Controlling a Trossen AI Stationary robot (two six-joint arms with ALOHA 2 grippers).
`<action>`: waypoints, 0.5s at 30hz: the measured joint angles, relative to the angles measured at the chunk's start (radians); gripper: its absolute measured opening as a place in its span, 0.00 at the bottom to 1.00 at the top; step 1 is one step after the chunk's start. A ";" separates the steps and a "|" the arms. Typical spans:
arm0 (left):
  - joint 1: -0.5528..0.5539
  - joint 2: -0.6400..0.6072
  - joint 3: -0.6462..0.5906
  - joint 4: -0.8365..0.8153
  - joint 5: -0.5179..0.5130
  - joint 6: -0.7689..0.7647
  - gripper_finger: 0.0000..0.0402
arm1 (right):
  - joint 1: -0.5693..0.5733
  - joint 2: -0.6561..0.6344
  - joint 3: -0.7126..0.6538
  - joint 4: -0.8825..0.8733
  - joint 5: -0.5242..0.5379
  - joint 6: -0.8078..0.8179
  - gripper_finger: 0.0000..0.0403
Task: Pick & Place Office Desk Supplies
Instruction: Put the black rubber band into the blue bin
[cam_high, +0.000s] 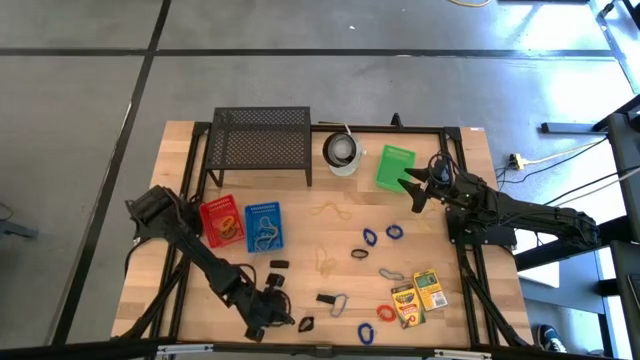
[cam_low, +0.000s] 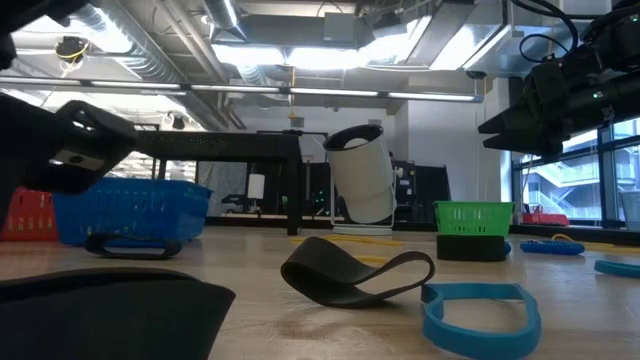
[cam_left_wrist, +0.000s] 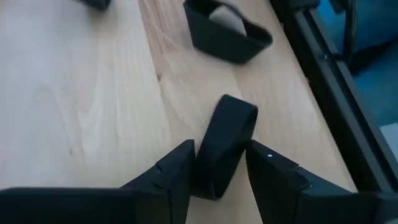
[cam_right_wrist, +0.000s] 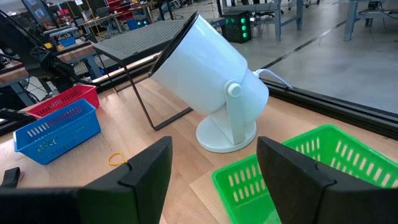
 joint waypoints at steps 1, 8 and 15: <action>-0.002 0.007 0.000 0.002 -0.023 0.005 0.33 | 0.000 0.000 0.000 0.000 0.000 0.000 0.59; -0.007 0.017 0.000 0.012 -0.065 0.098 0.18 | 0.000 0.000 0.000 0.000 0.000 0.000 0.59; -0.006 0.009 -0.004 0.042 -0.066 0.151 0.02 | 0.000 0.000 0.000 0.000 0.000 0.000 0.59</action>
